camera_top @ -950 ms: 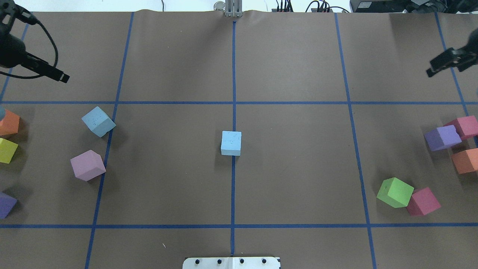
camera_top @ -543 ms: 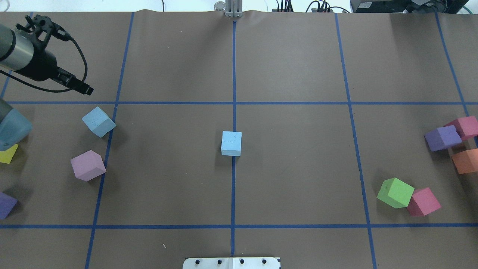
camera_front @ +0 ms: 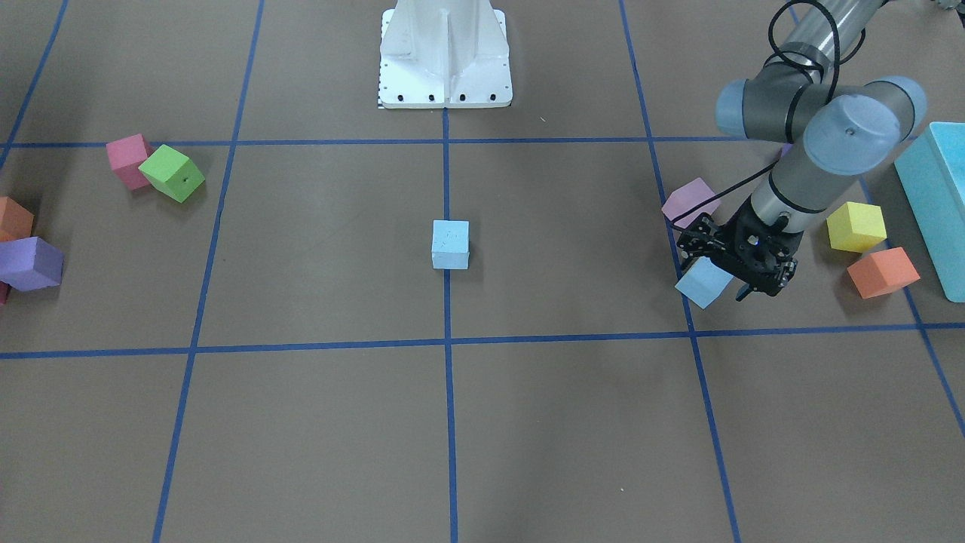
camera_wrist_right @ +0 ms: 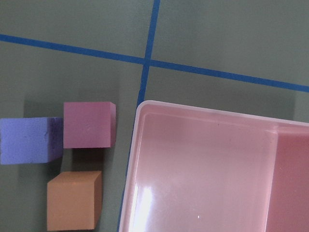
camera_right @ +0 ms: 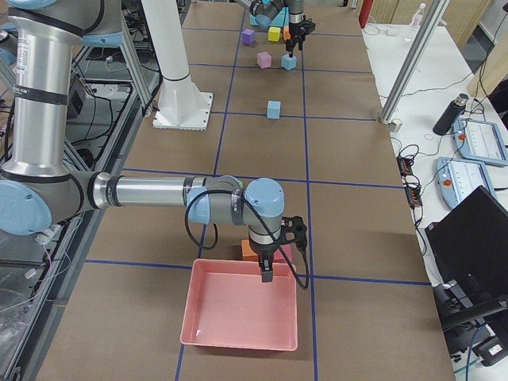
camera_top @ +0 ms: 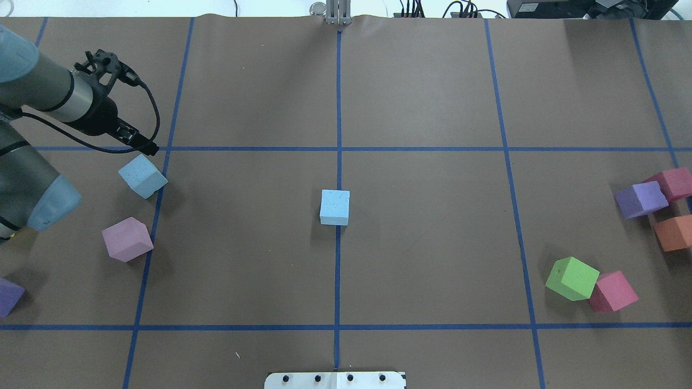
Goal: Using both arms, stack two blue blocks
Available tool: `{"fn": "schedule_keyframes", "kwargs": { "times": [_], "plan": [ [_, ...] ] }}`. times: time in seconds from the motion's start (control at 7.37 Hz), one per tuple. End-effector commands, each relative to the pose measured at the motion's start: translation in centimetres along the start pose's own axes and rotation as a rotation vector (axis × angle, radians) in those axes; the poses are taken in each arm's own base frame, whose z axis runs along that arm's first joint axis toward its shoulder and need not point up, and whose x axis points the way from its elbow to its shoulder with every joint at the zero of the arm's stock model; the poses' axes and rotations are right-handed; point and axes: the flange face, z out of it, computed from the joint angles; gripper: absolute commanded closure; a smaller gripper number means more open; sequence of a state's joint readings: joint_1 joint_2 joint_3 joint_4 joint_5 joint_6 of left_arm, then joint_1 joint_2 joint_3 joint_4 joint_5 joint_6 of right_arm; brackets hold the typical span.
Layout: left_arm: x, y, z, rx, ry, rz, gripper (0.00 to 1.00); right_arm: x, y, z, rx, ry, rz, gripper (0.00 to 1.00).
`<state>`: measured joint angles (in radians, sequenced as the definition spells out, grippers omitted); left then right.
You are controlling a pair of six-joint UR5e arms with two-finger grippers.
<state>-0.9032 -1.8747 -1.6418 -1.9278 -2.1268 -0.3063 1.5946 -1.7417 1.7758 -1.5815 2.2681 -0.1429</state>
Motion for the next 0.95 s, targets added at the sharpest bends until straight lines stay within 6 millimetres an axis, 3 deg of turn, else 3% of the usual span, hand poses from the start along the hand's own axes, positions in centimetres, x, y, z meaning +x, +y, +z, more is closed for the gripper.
{"fn": "schedule_keyframes", "kwargs": {
  "times": [0.0,0.81],
  "plan": [
    [0.4,0.8,2.3,-0.04,0.005,0.011,0.02,0.2,0.2,0.2,-0.005,0.0,0.005,0.0],
    [-1.2,1.8,4.5,-0.087,0.005,-0.009,0.02,0.3,0.3,0.4,-0.008,0.0,0.006,0.0]
  ]
}}
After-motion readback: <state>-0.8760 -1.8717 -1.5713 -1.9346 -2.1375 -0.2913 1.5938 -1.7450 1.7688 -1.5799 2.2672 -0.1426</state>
